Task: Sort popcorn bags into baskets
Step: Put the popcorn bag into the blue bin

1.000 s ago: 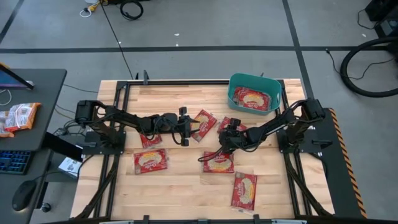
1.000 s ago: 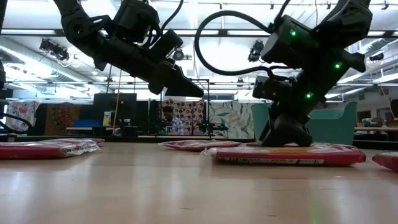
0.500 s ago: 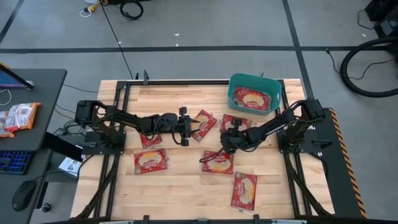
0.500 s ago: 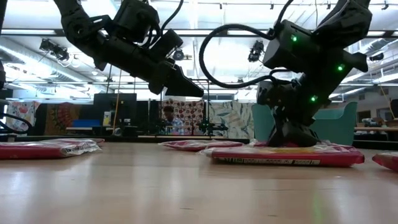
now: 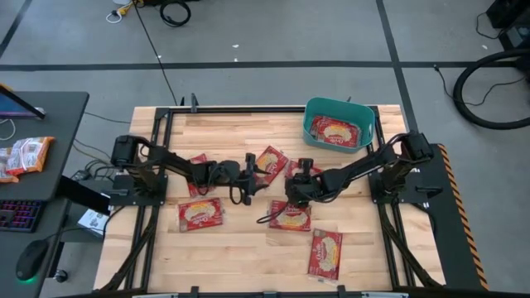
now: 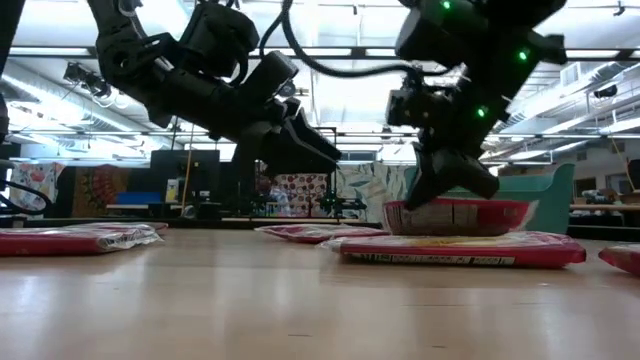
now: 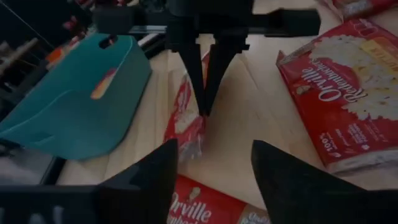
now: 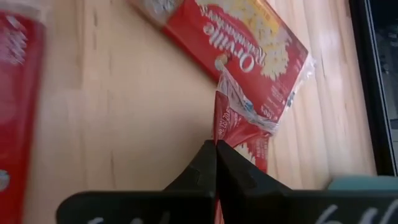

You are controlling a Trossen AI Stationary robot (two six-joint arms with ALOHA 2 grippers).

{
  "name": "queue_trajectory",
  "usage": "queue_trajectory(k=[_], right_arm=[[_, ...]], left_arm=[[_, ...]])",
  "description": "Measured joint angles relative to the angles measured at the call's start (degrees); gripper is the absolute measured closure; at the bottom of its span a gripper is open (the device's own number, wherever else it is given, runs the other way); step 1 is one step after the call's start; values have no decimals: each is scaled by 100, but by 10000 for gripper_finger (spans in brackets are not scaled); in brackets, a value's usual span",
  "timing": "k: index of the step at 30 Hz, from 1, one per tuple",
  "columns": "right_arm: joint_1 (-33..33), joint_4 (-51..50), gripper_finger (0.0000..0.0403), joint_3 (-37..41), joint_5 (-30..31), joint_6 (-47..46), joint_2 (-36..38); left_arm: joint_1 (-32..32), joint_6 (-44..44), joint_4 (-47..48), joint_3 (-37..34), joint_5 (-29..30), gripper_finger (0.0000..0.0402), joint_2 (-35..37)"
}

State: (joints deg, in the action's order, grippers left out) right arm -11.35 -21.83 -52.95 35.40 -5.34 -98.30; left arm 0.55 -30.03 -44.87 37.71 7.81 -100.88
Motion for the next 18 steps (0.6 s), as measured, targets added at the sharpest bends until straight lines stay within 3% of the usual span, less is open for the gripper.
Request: queue_trajectory(k=[7, 18], right_arm=[[-134, -846, 400, -659, -72, 35, 4], [-385, -1259, 399, -1311, -49, 141, 9]], left_arm=[[49, 114, -115, 170, 96, 127, -265], [62, 270, 31, 890, 213, 153, -940]])
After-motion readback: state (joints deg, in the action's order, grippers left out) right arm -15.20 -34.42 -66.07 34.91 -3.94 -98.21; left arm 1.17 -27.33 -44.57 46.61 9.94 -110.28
